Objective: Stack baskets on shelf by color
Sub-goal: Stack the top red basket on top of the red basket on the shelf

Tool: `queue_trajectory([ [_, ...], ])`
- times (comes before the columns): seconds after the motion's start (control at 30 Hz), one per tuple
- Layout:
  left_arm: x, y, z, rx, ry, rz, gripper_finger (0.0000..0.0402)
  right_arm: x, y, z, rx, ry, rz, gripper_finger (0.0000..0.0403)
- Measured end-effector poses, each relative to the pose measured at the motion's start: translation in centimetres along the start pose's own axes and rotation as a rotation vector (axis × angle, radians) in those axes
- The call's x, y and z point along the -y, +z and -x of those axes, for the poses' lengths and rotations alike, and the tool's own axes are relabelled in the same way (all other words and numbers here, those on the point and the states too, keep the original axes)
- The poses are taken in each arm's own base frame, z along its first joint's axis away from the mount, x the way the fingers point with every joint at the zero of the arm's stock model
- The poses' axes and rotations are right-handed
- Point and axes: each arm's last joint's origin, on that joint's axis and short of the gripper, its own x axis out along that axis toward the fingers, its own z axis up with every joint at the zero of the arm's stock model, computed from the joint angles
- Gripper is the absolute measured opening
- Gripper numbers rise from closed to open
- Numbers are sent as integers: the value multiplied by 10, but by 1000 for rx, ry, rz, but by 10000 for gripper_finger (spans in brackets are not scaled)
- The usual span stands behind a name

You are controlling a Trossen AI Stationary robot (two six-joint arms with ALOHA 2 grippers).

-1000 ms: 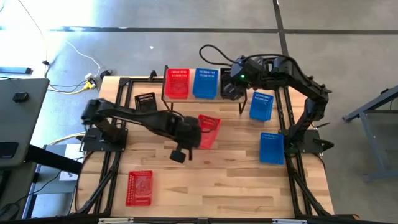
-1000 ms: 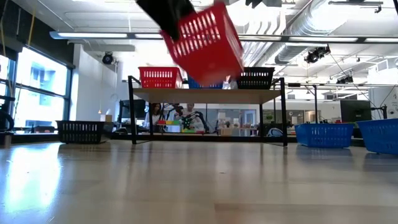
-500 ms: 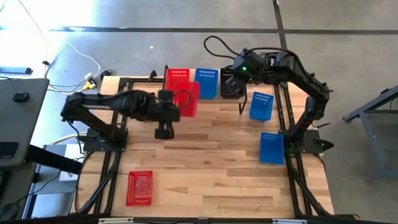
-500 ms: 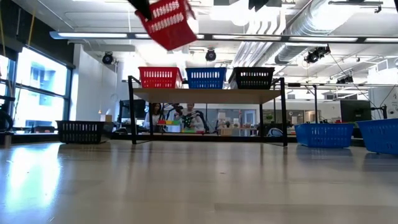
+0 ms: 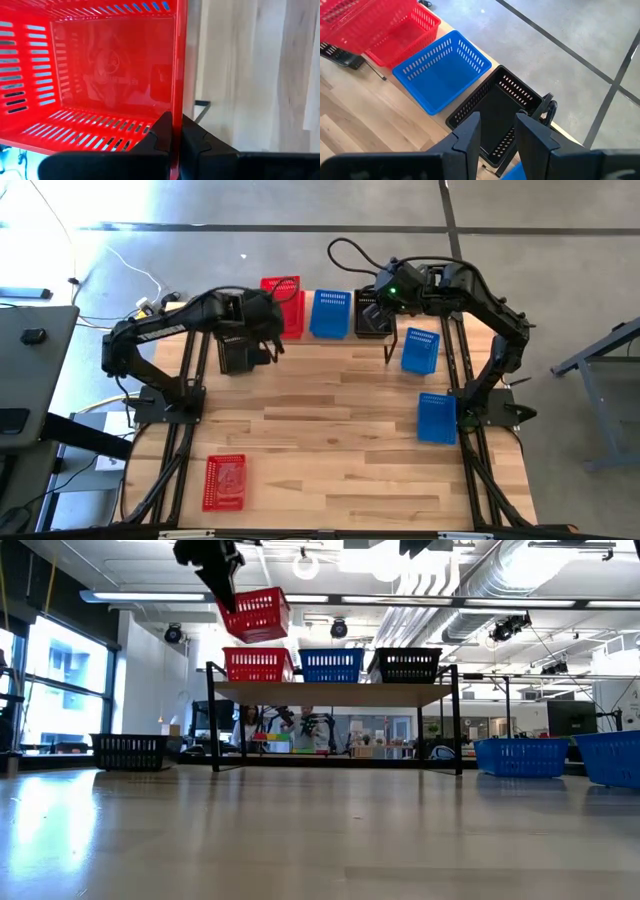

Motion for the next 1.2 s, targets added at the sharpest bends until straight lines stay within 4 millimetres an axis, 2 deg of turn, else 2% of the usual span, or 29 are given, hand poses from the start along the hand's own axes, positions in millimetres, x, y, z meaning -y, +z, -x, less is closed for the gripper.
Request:
queue_trajectory([
  [0.17,-9,1,-16,-43,-18,-19,0,0,0,0,0,0,0,106],
  [0.57,-9,10,-36,-67,-53,-35,0,0,0,0,0,-1,0,106],
  [1.07,-21,5,-44,-80,-90,6,0,0,0,0,0,1,18,106],
  [1.2,-21,5,-44,-79,-80,9,12,0,0,0,-4,7,19,106],
])
